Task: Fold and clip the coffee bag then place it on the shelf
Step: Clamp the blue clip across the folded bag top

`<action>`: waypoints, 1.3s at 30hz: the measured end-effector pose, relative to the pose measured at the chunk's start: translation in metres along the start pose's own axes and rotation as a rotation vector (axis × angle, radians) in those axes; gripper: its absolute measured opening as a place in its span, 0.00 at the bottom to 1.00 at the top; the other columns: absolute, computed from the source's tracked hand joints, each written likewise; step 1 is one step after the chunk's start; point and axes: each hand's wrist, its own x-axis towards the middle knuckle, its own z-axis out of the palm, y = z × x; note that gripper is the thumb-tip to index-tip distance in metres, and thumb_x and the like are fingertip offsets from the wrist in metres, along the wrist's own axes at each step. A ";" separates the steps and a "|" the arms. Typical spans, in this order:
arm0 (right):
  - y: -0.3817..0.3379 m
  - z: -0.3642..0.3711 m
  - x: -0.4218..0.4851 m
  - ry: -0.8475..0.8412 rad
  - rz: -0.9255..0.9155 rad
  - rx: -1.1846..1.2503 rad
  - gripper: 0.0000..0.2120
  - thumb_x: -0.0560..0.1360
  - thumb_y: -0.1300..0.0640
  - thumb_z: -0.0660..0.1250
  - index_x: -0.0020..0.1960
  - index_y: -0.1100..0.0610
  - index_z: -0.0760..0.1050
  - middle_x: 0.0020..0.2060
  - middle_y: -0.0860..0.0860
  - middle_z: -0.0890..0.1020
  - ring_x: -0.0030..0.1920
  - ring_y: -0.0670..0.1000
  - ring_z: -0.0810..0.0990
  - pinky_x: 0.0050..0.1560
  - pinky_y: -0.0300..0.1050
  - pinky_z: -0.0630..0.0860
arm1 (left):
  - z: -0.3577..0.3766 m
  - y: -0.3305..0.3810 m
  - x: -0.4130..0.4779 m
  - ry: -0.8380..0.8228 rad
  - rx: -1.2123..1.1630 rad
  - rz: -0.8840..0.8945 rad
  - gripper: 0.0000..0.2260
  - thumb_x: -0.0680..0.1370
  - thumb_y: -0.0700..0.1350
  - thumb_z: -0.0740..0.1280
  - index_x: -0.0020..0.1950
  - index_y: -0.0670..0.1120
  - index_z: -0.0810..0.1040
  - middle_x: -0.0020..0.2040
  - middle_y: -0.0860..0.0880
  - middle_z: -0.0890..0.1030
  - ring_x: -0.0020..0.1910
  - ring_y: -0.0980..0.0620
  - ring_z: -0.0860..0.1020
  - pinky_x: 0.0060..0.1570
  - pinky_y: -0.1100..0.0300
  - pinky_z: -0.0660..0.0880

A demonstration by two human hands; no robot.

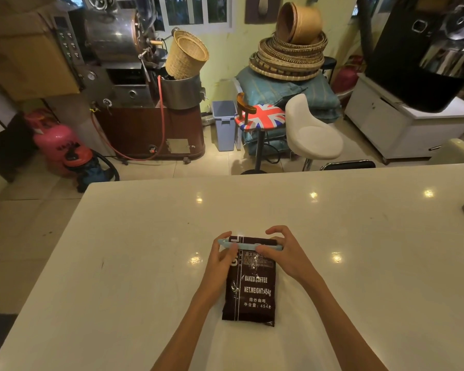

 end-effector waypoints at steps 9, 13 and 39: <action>0.007 0.017 -0.004 0.169 0.080 0.268 0.24 0.69 0.57 0.78 0.60 0.54 0.71 0.48 0.60 0.84 0.41 0.53 0.87 0.40 0.46 0.84 | 0.010 0.001 0.003 0.243 -0.210 -0.026 0.05 0.78 0.45 0.67 0.53 0.47 0.81 0.47 0.40 0.85 0.43 0.44 0.84 0.46 0.47 0.82; 0.011 0.032 -0.008 0.205 0.132 0.447 0.17 0.69 0.57 0.77 0.54 0.59 0.77 0.48 0.63 0.85 0.45 0.60 0.86 0.47 0.56 0.84 | 0.017 -0.001 0.003 0.319 -0.205 -0.034 0.05 0.78 0.44 0.68 0.51 0.47 0.82 0.46 0.40 0.85 0.42 0.44 0.85 0.48 0.44 0.82; 0.018 0.041 -0.001 0.251 0.171 0.436 0.17 0.68 0.57 0.78 0.53 0.61 0.77 0.47 0.61 0.85 0.47 0.60 0.86 0.52 0.60 0.83 | 0.027 0.002 0.004 0.479 -0.254 -0.031 0.06 0.78 0.40 0.68 0.44 0.47 0.83 0.41 0.43 0.84 0.38 0.49 0.83 0.42 0.51 0.82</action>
